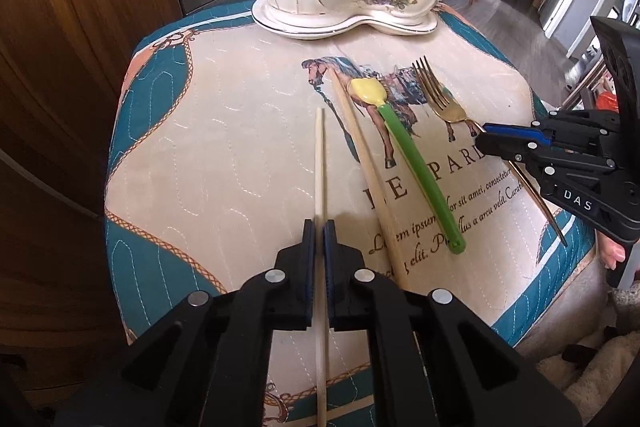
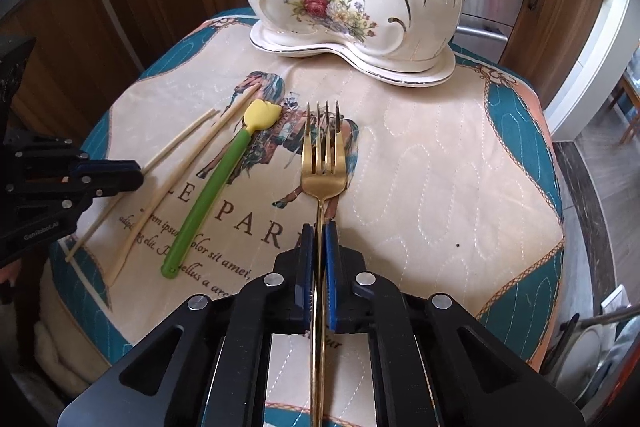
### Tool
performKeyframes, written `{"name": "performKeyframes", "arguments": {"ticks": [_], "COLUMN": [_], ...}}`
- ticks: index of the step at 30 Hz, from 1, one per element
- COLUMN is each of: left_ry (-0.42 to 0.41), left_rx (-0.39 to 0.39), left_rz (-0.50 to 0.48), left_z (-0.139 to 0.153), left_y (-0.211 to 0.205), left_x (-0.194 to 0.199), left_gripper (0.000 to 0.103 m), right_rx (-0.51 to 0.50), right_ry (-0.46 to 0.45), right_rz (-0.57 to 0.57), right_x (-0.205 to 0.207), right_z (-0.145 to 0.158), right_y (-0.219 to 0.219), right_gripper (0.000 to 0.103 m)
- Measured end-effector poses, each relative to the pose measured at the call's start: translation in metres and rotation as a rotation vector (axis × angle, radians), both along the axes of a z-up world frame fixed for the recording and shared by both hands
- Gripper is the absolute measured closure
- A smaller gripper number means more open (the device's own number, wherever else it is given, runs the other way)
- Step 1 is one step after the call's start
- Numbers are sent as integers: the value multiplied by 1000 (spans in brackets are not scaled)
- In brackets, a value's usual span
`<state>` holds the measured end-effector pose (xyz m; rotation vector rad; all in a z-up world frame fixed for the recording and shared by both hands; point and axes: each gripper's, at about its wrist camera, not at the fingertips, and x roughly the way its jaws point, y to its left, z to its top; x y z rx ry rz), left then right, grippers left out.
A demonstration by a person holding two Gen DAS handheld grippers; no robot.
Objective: Organize utensils
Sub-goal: 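Lift the chopstick with the left gripper while the right lifts the fork toward the pots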
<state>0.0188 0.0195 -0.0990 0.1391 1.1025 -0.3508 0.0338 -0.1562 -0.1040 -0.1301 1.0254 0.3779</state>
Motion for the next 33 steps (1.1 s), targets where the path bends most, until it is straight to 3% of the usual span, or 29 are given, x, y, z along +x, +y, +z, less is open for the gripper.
{"name": "performKeyframes", "arguments": {"ticks": [6, 11, 18, 25, 29, 33], "left_ry": [-51, -166, -352, -544, -627, -706], "left_rx": [-1, -51, -188, -256, -340, -363], "left_rz": [3, 13, -4, 11, 29, 31], "left_z": [10, 37, 83, 125, 151, 172], "left_y": [0, 5, 7, -1, -1, -13], "left_x": [0, -4, -12, 1, 21, 43], "left_gripper": [99, 99, 99, 99, 99, 99], "right_rx": [63, 129, 174, 210, 238, 273], "right_ry": [-51, -148, -371, -606, -657, -672], "right_rz": [-14, -26, -58, -114, -119, -133], "right_x": [-7, -14, -25, -19, -1, 19], "right_z": [13, 38, 86, 130, 155, 178], "right_y": [-10, -23, -32, -31, -33, -37], "right_gripper": [97, 97, 97, 97, 97, 97]}}
